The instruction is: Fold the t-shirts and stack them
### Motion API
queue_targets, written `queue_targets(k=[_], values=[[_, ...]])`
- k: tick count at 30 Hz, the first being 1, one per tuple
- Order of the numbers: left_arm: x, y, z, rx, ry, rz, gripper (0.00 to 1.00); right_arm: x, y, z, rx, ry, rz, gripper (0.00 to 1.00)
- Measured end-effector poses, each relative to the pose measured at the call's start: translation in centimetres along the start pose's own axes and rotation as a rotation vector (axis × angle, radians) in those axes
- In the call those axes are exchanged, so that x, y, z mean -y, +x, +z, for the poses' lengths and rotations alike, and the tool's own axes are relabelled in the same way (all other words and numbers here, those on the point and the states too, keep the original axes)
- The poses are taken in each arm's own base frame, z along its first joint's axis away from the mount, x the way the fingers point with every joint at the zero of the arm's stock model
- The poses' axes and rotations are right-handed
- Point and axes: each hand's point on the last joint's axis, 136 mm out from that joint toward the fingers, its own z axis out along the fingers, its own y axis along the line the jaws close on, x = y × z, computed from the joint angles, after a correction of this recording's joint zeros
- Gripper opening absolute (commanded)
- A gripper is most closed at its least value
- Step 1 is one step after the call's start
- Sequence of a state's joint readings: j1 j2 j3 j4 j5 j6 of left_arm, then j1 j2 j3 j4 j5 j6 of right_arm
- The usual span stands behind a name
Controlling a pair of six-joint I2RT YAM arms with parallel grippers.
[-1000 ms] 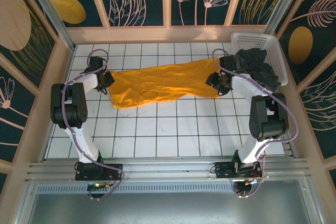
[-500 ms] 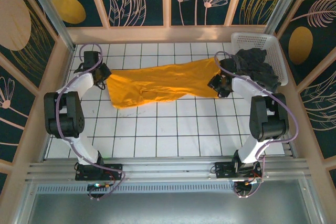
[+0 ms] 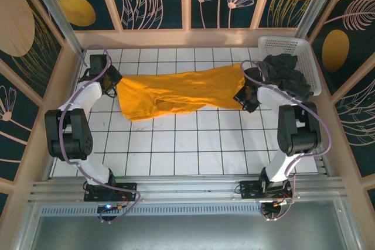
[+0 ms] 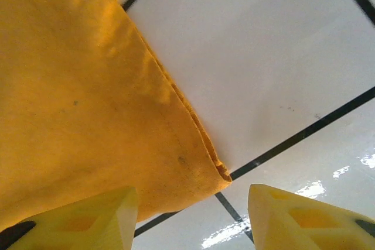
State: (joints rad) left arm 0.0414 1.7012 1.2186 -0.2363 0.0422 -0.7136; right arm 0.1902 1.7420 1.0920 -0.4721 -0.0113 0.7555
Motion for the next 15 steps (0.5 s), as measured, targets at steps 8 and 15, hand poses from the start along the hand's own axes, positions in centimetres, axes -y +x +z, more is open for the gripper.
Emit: queue_targets(k=[8,15], values=[[0.1,0.1,0.0,-0.007,0.008,-0.014,0.00,0.2,1.8,2.1,-0.012,0.089,-0.094,0.41],[0.4,0.3,-0.1,-0.018,0.019,-0.025,0.00,0.1,0.9,2.4,0.004,0.127,-0.123,0.49]])
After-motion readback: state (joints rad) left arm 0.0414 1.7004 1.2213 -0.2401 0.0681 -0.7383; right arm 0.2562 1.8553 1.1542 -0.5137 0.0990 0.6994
